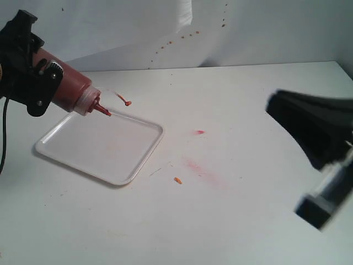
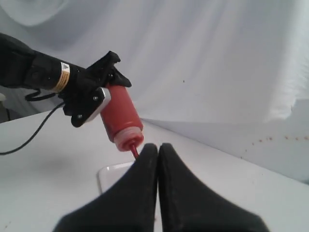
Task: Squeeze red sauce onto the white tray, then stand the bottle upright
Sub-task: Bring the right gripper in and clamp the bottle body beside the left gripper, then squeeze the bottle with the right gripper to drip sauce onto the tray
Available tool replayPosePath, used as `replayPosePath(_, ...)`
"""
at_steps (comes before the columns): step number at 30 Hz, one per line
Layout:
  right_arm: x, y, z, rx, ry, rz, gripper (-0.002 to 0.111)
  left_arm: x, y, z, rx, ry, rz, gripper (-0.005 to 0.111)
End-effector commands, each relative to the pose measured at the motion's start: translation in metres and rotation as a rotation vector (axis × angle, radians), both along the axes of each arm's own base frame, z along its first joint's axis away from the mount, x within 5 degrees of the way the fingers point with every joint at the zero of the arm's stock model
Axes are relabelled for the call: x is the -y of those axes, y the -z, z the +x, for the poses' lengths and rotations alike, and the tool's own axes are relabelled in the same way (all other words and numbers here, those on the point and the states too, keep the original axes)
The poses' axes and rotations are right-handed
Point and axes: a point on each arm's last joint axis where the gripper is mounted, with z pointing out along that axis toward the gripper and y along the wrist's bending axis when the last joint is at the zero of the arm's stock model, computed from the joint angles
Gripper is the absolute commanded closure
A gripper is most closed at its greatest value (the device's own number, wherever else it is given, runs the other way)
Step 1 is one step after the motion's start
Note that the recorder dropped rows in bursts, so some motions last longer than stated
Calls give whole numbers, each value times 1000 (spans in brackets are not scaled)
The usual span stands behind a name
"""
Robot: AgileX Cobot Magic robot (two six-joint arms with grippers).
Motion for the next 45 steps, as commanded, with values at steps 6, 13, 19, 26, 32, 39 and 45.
replayPosePath(6, -92, -19, 99, -36, -19, -142, 78, 2, -18, 6, 60, -1, 77, 107)
replayPosePath(13, -154, 29, 163, -24, -56, -362, 3, 1, -18, 6, 55, 24, 147, 107)
replayPosePath(19, -196, 73, 184, -49, -105, -405, 3, 1, -18, 6, 47, 57, 218, 107)
replayPosePath(26, -236, 88, 193, -43, -138, -319, 3, 2, -13, 9, 27, 83, 274, 107)
replayPosePath(32, -260, 84, 202, -8, -153, -282, 3, 11, -9, 9, 18, 113, 285, 107)
replayPosePath(39, -278, 84, 219, -25, -143, -287, 3, 29, -9, 5, 24, 177, 301, 107)
replayPosePath(45, -279, 78, 221, -37, -126, -241, 34, 29, -9, 5, 23, 180, 300, 107)
